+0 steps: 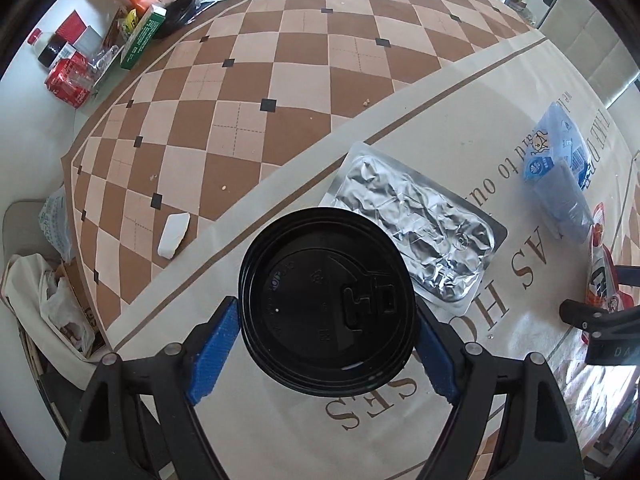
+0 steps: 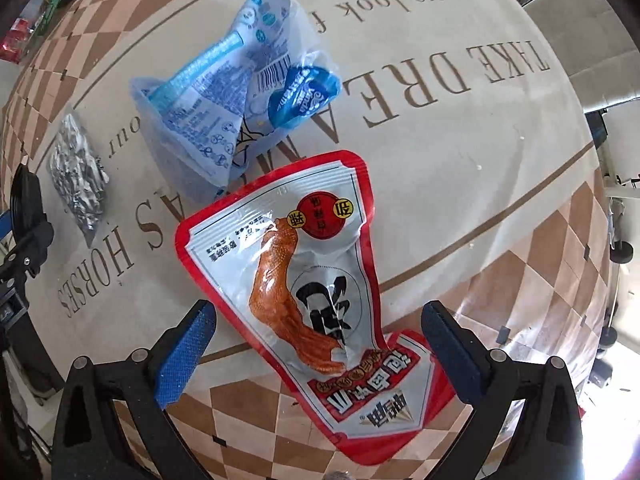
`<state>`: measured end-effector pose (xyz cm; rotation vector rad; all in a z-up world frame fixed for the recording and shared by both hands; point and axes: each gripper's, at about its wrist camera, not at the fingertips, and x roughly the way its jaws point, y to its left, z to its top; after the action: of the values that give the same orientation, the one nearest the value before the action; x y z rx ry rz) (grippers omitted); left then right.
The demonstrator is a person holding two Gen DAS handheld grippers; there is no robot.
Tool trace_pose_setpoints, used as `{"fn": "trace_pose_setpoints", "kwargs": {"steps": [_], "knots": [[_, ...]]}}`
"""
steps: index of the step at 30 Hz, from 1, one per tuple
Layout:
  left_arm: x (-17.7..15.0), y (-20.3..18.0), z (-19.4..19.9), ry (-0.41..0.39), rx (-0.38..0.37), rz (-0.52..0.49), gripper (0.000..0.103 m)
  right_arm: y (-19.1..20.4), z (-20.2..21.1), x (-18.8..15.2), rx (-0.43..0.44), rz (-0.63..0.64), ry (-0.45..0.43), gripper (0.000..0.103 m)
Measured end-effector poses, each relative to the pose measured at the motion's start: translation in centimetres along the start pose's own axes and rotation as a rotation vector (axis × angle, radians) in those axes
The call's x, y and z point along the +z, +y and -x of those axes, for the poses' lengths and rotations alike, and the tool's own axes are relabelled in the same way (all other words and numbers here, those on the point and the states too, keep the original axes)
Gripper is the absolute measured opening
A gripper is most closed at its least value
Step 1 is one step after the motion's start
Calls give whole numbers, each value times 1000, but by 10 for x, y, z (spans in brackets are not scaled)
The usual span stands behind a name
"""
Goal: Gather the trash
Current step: 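Lift and carry the lid and snack bag over the trash bin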
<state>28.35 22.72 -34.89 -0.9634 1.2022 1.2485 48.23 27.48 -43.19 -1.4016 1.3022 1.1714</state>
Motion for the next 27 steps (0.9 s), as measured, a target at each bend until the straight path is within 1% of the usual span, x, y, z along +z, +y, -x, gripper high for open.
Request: {"fn": "trace_pose_setpoints", "kwargs": {"steps": [1,4,6,7,8,9,11,15,18,20,22,27], "knots": [[5,5,-3,-6,-1,-1,82,2,1,0,-14,10,-24,103],[7,6,3,-21,-2,1,82,6,2,-1,-14,12,-39,99],[10,6,6,-26,-7,2,82,7,9,-5,-14,4,-62,83],[11,6,6,-27,-7,1,82,8,19,-10,-21,-6,-75,58],[12,7,6,-29,-9,1,82,4,25,-14,-31,-15,-80,42],[12,6,8,-31,-12,-1,82,1,27,-14,-10,-27,-79,40],[12,4,13,-39,-13,-9,82,-3,28,-16,0,-41,-84,36],[7,-2,23,-60,-12,-24,82,-18,34,-22,50,-113,-106,32],[7,-3,30,-78,-13,-32,82,-40,44,-41,91,-155,-132,30],[7,-4,35,-89,-16,-37,82,-47,47,-50,119,-187,-155,28],[6,-6,41,-102,-20,-44,82,-54,49,-60,170,-219,-167,27],[2,-8,56,-132,-33,-63,82,-65,62,-86,238,-276,-215,25]]}}
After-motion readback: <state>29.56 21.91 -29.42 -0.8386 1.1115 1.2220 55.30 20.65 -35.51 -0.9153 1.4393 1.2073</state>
